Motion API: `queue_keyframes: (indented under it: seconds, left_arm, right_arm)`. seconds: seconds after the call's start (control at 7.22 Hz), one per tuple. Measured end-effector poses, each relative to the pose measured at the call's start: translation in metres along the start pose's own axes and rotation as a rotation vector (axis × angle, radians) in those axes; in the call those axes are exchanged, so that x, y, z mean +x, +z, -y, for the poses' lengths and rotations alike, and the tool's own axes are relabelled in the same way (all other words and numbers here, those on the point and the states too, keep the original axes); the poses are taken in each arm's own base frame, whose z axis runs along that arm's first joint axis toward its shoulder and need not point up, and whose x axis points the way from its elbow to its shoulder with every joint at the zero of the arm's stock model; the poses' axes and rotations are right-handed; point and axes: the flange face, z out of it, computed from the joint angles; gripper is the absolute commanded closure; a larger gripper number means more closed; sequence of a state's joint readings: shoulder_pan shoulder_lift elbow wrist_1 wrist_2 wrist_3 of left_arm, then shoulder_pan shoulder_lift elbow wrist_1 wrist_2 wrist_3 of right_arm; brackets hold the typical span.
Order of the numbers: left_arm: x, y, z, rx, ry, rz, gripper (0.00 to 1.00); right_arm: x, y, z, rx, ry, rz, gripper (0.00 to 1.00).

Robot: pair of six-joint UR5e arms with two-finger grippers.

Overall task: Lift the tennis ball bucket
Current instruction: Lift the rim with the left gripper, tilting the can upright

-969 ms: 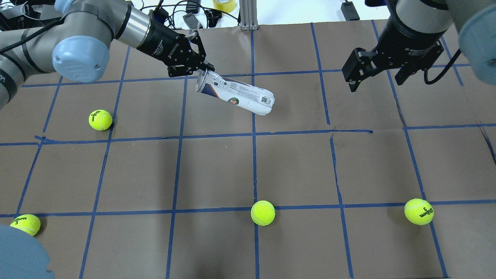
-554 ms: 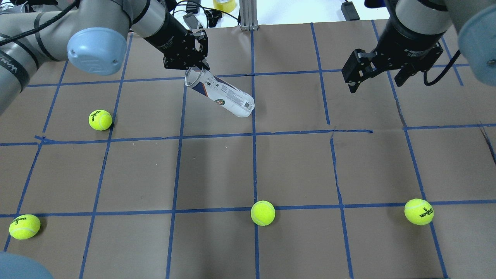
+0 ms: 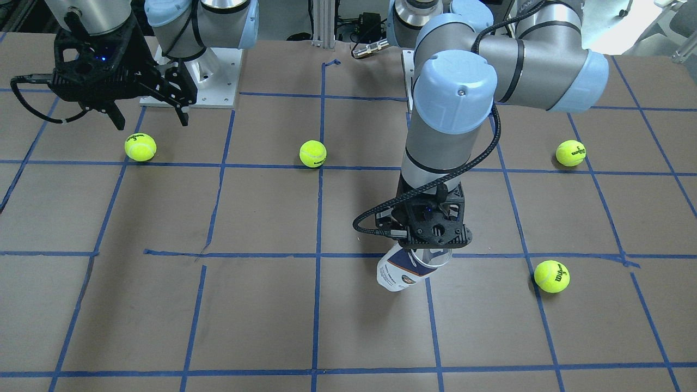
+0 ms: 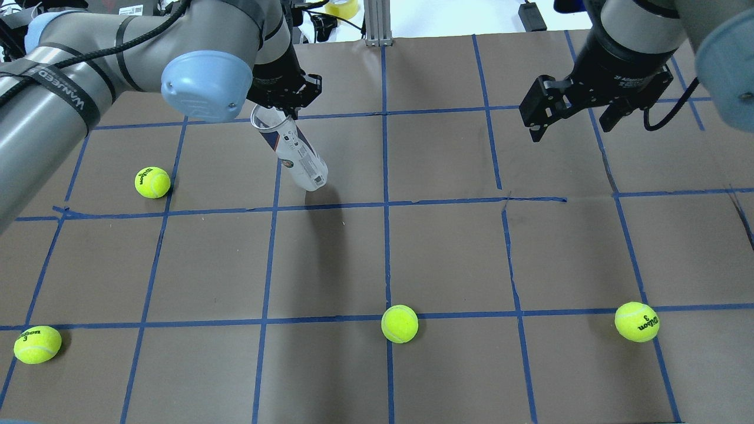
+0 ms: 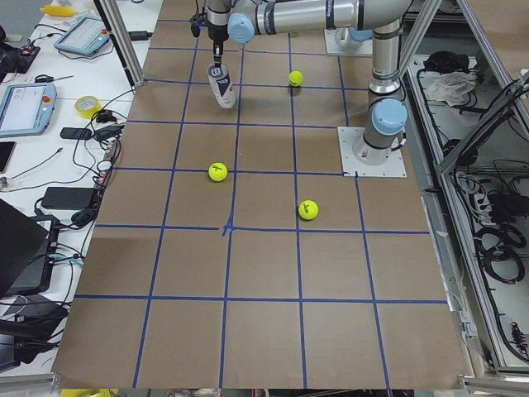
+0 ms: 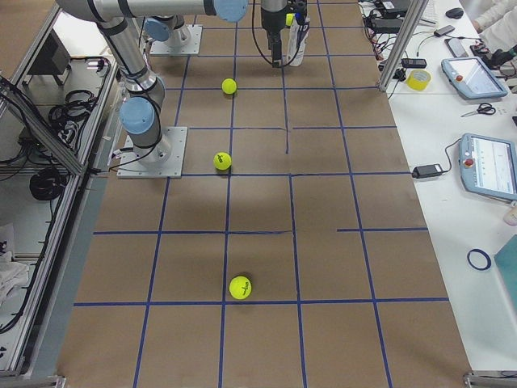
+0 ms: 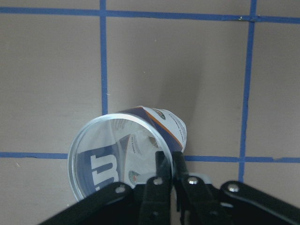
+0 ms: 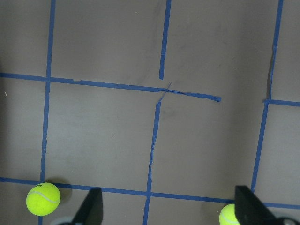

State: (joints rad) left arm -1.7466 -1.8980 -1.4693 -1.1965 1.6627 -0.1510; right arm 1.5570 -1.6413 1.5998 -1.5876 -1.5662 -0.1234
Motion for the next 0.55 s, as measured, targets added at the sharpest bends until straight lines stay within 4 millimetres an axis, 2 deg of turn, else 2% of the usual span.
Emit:
queue_keyframes:
  seconds: [0.28,0.55]
  left_arm:
    - [0.009,0.009,0.012,0.076,0.043,0.023,1.0]
    - [0.034,0.027,0.012,0.095,0.1,0.045,1.0]
  right_arm:
    - [0.0,0.0,0.0,-0.001,0.0,0.0,0.0]
    - [0.0,0.0,0.0,-0.001,-0.002,0.0,0.0]
